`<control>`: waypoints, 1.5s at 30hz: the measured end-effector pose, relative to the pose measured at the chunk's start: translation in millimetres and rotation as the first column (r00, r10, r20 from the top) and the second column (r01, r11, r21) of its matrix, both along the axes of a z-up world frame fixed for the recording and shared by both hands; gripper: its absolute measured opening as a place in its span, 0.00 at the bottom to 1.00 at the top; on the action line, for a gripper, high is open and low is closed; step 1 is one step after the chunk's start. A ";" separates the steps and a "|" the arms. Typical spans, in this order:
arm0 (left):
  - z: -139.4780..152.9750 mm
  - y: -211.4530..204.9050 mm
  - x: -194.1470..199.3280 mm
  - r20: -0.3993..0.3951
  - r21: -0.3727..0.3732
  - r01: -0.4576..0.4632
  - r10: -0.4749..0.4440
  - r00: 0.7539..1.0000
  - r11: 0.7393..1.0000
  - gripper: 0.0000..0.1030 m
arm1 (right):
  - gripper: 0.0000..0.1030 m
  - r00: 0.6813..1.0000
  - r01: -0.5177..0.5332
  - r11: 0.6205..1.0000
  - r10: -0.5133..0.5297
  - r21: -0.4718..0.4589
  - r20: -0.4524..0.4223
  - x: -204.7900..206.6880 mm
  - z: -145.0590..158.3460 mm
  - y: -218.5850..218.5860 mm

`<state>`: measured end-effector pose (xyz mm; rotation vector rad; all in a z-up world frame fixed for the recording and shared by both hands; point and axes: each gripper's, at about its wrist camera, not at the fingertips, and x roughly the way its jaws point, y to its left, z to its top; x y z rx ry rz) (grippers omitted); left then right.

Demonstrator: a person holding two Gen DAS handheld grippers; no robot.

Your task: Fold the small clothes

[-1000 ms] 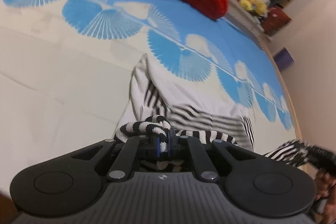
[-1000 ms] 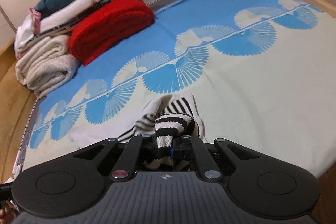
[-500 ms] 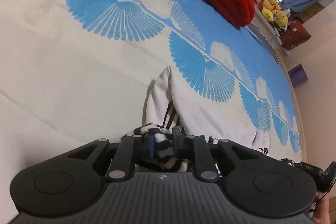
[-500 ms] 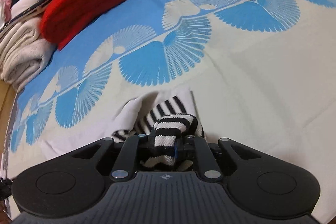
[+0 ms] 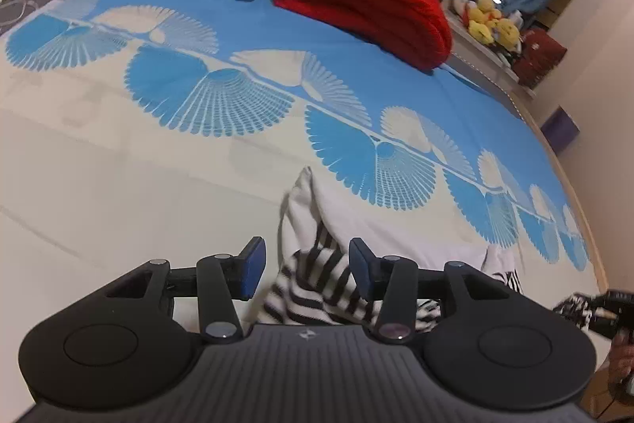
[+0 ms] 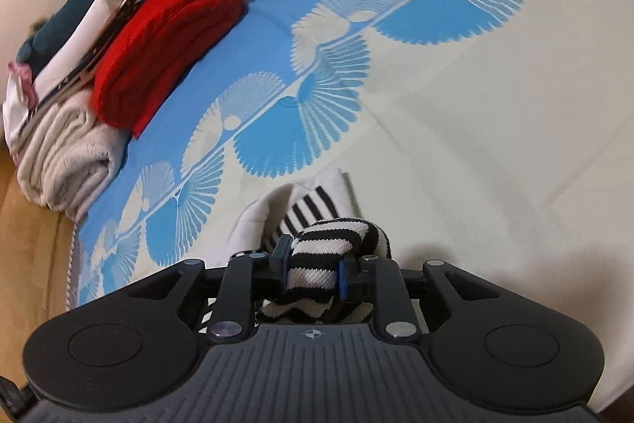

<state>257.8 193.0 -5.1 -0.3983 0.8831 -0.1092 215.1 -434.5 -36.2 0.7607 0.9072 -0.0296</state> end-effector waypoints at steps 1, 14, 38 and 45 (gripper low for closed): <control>0.6 1.6 -0.1 0.000 -0.002 -0.008 0.008 1.000 1.000 0.49 | 0.22 1.000 0.012 1.000 -0.012 0.020 -0.007 -2.7 -0.9 -5.5; -4.7 -86.4 -5.9 0.000 0.261 0.323 -0.335 0.942 0.910 0.84 | 0.23 0.995 0.080 0.993 -0.084 0.084 0.045 -10.6 10.0 -18.1; -45.3 -53.1 83.5 -0.096 0.208 0.037 -0.017 0.995 0.978 0.11 | 0.44 0.952 -0.263 0.913 0.298 -0.312 0.070 10.5 7.6 51.6; -45.1 -42.9 83.3 -0.088 0.173 0.024 -0.009 0.996 0.985 0.69 | 0.47 0.900 -0.399 0.831 0.435 -0.387 0.006 29.6 -9.6 103.9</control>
